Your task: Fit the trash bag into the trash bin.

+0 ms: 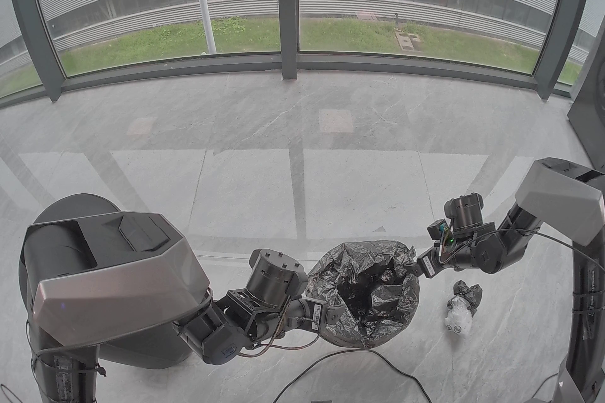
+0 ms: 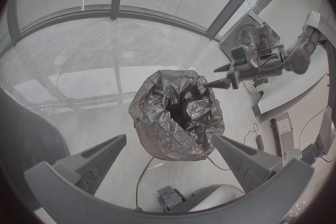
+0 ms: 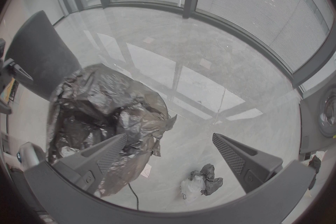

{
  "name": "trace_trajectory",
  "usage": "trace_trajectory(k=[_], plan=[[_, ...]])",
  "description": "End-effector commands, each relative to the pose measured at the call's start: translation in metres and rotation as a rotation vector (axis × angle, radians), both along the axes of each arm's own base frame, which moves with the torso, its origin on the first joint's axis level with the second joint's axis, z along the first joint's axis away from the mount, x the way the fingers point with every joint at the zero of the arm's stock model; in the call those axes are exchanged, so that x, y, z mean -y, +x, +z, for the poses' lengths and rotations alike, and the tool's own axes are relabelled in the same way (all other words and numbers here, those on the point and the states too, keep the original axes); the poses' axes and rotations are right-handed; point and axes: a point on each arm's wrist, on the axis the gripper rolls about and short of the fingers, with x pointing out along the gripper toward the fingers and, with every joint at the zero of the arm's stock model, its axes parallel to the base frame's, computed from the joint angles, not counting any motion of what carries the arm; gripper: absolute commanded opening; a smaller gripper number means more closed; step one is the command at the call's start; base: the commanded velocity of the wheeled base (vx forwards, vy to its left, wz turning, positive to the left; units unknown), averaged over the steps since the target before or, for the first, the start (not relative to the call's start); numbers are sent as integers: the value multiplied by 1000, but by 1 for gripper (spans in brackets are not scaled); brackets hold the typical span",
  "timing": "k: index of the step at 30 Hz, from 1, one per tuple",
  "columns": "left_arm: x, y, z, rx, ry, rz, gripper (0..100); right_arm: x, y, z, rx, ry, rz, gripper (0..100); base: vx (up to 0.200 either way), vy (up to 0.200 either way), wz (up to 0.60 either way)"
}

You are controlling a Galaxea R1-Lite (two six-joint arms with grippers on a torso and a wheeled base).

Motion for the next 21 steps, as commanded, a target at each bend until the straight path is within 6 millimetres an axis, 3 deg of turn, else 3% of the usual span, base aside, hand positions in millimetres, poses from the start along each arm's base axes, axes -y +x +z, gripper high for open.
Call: trace_trajectory(k=[1, 8, 14, 21], plan=[[4, 1, 1, 11, -13, -4, 100, -4, 6, -31, -84, -24, -12, 100, 0, 0, 0], [3, 4, 2, 15, -15, 3, 100, -5, 12, -30, -69, -16, -15, 100, 0, 0, 0], [-1, 8, 9, 31, -27, 20, 100, -9, 26, 1, 26, 39, -28, 100, 0, 0, 0], [-4, 8, 14, 38, -36, 29, 100, -7, 11, 30, 48, 65, -11, 100, 0, 0, 0]])
